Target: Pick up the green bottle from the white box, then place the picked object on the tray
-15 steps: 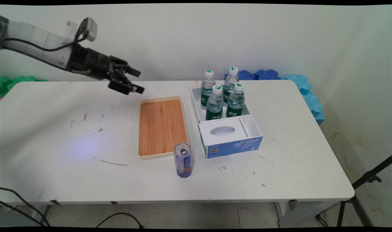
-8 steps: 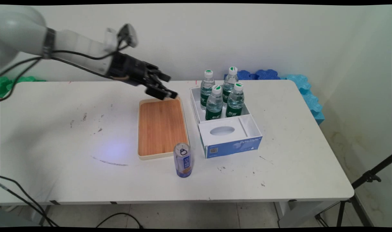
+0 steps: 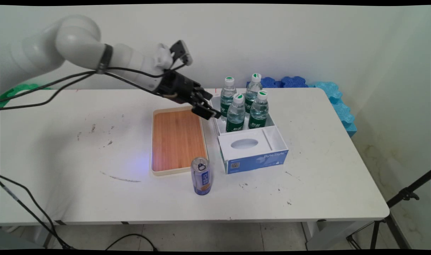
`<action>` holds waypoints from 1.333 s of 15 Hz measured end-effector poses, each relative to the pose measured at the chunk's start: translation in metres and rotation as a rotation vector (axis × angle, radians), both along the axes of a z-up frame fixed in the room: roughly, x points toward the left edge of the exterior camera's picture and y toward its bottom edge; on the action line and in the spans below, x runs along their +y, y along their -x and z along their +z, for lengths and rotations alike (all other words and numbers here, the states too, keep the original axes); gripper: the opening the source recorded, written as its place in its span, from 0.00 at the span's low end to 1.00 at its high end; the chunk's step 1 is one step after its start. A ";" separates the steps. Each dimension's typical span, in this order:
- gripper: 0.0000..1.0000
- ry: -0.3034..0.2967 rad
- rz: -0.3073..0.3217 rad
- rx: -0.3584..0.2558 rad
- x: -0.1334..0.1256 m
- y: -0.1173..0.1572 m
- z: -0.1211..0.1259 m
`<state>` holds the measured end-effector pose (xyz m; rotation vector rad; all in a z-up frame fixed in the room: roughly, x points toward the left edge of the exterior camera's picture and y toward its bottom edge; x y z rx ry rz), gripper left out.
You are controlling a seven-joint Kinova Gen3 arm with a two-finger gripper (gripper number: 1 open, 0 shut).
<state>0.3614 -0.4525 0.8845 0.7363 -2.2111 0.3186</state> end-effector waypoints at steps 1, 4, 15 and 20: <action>1.00 -0.003 -0.001 -0.002 -0.004 0.006 -0.003; 1.00 -0.007 -0.003 -0.008 -0.015 0.022 -0.010; 0.00 -0.016 0.004 -0.025 -0.046 0.055 -0.032; 0.00 -0.015 0.006 -0.028 -0.052 0.060 -0.037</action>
